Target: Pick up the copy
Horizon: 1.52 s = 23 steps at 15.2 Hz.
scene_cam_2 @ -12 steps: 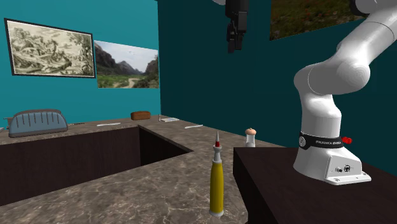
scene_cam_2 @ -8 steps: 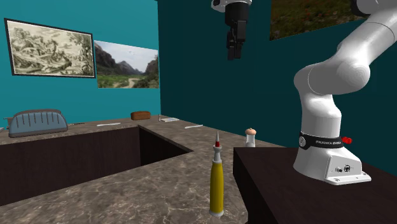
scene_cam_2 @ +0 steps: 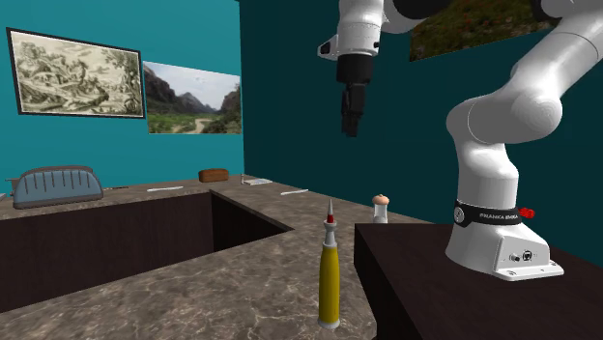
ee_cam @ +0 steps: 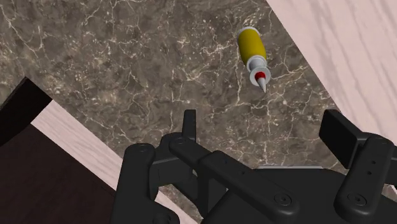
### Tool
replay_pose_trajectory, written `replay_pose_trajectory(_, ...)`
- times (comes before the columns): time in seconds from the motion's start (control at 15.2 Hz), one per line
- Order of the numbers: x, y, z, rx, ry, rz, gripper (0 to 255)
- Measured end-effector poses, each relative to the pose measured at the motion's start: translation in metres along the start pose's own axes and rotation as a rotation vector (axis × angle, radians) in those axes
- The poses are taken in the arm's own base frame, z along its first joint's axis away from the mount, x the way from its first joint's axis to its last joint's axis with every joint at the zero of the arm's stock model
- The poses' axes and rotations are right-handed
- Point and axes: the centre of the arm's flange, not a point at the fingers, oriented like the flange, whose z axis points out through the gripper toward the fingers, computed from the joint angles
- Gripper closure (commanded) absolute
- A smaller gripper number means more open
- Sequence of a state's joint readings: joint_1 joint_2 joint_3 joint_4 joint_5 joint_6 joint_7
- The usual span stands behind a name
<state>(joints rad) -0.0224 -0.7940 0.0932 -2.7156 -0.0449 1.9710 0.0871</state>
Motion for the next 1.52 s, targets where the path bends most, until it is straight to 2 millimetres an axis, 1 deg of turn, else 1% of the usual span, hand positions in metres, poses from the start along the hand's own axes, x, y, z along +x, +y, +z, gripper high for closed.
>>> replay_pose_trajectory(0.26,-0.001,-0.013,0.052,0.001,0.016,0.037,0)
replay_pose_trajectory(0.59,0.004,-0.029,0.116,0.001,0.036,0.083,0)
replay_pose_trajectory(0.66,0.007,-0.032,0.125,0.001,0.041,0.092,0)
replay_pose_trajectory(0.79,0.007,-0.039,0.154,0.0,0.047,0.11,0)
replay_pose_trajectory(0.92,0.01,-0.044,0.17,0.002,0.055,0.121,0)
replay_pose_trajectory(1.39,0.008,-0.049,0.208,0.003,0.058,0.125,0)
replay_pose_trajectory(1.45,0.008,-0.049,0.21,0.004,0.058,0.125,255)
replay_pose_trajectory(1.52,0.008,-0.049,0.211,0.004,0.058,0.125,255)
